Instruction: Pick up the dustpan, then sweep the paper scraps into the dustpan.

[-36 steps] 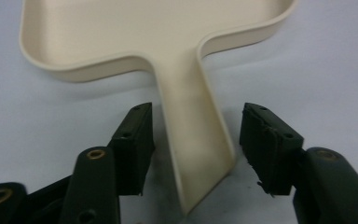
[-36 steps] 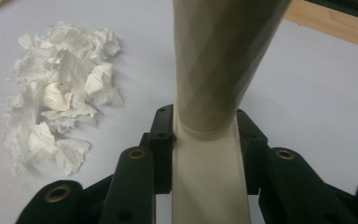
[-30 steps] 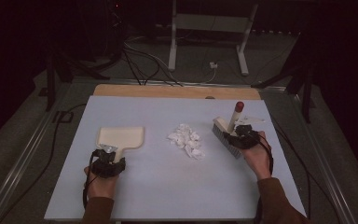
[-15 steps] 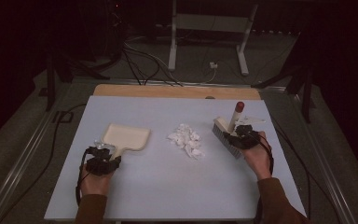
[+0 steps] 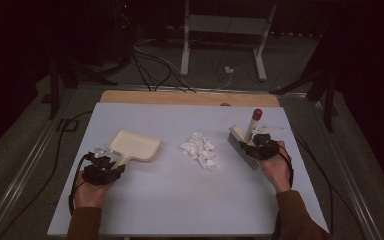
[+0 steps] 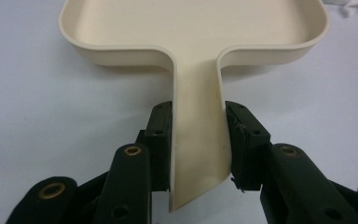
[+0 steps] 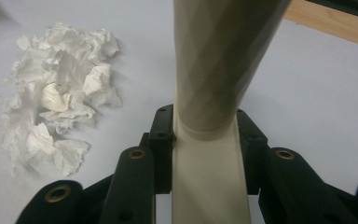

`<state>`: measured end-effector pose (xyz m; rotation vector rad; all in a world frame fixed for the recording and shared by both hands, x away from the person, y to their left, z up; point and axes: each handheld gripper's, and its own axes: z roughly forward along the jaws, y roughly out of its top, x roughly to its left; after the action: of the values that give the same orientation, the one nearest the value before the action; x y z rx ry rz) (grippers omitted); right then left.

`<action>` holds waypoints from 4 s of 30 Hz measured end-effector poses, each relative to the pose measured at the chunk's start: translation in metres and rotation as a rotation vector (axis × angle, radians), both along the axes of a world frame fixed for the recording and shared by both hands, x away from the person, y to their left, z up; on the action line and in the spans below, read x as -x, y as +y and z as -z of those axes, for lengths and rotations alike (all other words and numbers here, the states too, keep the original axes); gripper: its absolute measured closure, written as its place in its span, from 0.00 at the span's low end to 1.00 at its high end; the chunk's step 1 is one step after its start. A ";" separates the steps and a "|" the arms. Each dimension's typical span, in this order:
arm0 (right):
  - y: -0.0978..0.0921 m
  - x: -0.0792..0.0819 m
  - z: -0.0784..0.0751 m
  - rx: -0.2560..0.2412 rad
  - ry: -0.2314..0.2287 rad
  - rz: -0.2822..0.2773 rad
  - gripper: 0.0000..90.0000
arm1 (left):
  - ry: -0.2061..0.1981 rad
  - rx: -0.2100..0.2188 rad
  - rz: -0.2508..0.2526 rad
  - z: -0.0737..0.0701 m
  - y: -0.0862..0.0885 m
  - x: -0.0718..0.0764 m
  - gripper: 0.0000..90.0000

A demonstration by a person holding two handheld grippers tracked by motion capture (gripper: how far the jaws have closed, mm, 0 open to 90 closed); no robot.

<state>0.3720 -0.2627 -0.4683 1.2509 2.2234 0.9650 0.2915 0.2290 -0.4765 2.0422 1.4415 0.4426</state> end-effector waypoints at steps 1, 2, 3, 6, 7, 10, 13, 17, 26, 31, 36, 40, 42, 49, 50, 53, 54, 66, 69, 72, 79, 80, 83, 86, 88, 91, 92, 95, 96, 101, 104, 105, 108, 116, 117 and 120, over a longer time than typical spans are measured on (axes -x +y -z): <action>0.000 0.000 0.000 0.000 0.000 0.000 0.74 | -0.003 -0.004 0.009 -0.002 0.000 0.000 0.73; 0.000 0.000 0.000 0.000 0.000 0.000 0.74 | -0.005 -0.002 0.019 -0.003 0.000 0.000 0.73; 0.000 0.000 0.000 -0.001 0.000 0.000 0.74 | -0.006 -0.004 0.031 -0.004 0.001 0.000 0.73; 0.000 0.000 0.000 0.000 0.000 -0.001 0.74 | -0.008 -0.002 0.053 -0.007 0.002 0.000 0.73; 0.000 0.000 0.000 0.000 0.000 -0.001 0.74 | -0.008 -0.003 0.061 -0.008 0.002 0.000 0.73; 0.000 0.000 0.000 -0.001 0.000 0.000 0.74 | -0.011 -0.003 0.078 -0.010 0.003 0.001 0.73; 0.000 0.000 0.000 -0.002 0.000 0.000 0.74 | -0.013 -0.007 0.097 -0.012 0.003 0.002 0.73; 0.000 0.000 0.000 -0.002 -0.001 0.000 0.74 | -0.017 -0.015 0.115 -0.014 0.002 0.002 0.73; 0.001 0.000 0.000 0.001 -0.002 -0.004 0.74 | -0.013 -0.046 0.182 -0.018 0.000 0.002 0.73; 0.001 0.000 0.000 0.000 -0.001 -0.005 0.74 | -0.007 -0.060 0.221 -0.020 -0.004 0.002 0.73; 0.000 0.000 0.000 -0.002 0.001 -0.002 0.74 | -0.012 -0.064 0.241 -0.023 -0.005 0.001 0.73; 0.000 0.000 0.000 -0.002 0.001 -0.002 0.74 | -0.015 -0.070 0.265 -0.024 -0.005 0.002 0.73; 0.000 0.000 0.000 -0.001 0.000 -0.003 0.74 | -0.018 -0.073 0.277 -0.025 -0.005 0.002 0.73; 0.000 0.000 0.000 -0.004 0.001 0.001 0.74 | -0.031 -0.078 0.324 -0.026 -0.004 0.003 0.73; 0.000 0.000 0.000 -0.004 0.001 0.001 0.74 | -0.030 -0.078 0.332 -0.027 -0.004 0.003 0.73; 0.000 0.000 0.000 -0.004 0.001 0.001 0.74 | -0.030 -0.087 0.346 -0.028 -0.006 0.002 0.73; 0.000 0.000 0.000 -0.003 0.001 0.000 0.74 | -0.027 -0.088 0.352 -0.028 -0.007 0.002 0.73; 0.006 0.000 -0.002 0.014 -0.011 0.018 0.74 | -0.008 -0.132 0.465 -0.029 -0.022 -0.005 0.73; 0.009 -0.001 -0.004 0.013 -0.022 0.020 0.74 | -0.008 -0.135 0.492 -0.028 -0.027 -0.007 0.73; 0.013 -0.003 -0.005 0.011 -0.027 0.018 0.74 | -0.002 -0.135 0.512 -0.026 -0.032 -0.009 0.73; 0.025 -0.012 -0.008 0.025 -0.029 0.008 0.74 | 0.013 -0.134 0.536 -0.022 -0.037 -0.011 0.73; 0.026 -0.014 -0.009 0.022 -0.032 0.003 0.74 | 0.012 -0.133 0.539 -0.022 -0.038 -0.011 0.73; 0.030 -0.019 -0.011 0.009 -0.030 -0.002 0.74 | 0.018 -0.127 0.544 -0.022 -0.039 -0.011 0.73; 0.033 -0.023 -0.013 -0.005 -0.029 -0.011 0.74 | 0.021 -0.126 0.553 -0.021 -0.041 -0.012 0.73; 0.034 -0.026 -0.015 -0.013 -0.029 -0.009 0.74 | 0.022 -0.122 0.556 -0.021 -0.041 -0.012 0.73; 0.038 -0.031 -0.019 -0.011 -0.036 -0.015 0.74 | 0.023 -0.119 0.560 -0.021 -0.042 -0.012 0.73; 0.039 -0.032 -0.020 -0.002 -0.037 -0.018 0.74 | 0.021 -0.115 0.556 -0.021 -0.043 -0.012 0.73; 0.043 -0.036 -0.022 -0.003 -0.037 -0.019 0.74 | 0.019 -0.110 0.561 -0.021 -0.043 -0.011 0.73; 0.044 -0.037 -0.022 -0.014 -0.034 -0.022 0.74 | 0.019 -0.109 0.565 -0.021 -0.044 -0.011 0.73; 0.052 -0.043 -0.023 0.000 -0.048 -0.039 0.74 | 0.026 -0.108 0.570 -0.020 -0.045 -0.011 0.73; 0.056 -0.048 -0.021 0.013 -0.046 -0.044 0.74 | 0.025 -0.104 0.579 -0.020 -0.046 -0.010 0.73; 0.057 -0.050 -0.021 0.013 -0.046 -0.050 0.74 | 0.026 -0.104 0.581 -0.020 -0.046 -0.010 0.73; 0.061 -0.054 -0.019 0.019 -0.054 -0.062 0.74 | 0.031 -0.105 0.586 -0.019 -0.047 -0.011 0.73; 0.076 -0.059 -0.011 0.068 -0.068 -0.135 0.74 | 0.034 -0.097 0.594 -0.018 -0.049 -0.011 0.73; 0.078 -0.060 -0.010 0.070 -0.070 -0.142 0.74 | 0.034 -0.097 0.594 -0.017 -0.049 -0.011 0.73; 0.084 -0.060 -0.006 0.073 -0.069 -0.163 0.74 | 0.033 -0.097 0.598 -0.017 -0.050 -0.011 0.73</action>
<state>0.4322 -0.1785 -0.4620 1.0026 2.3123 0.9617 0.3027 0.1790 -0.4598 2.4309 0.7698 0.2270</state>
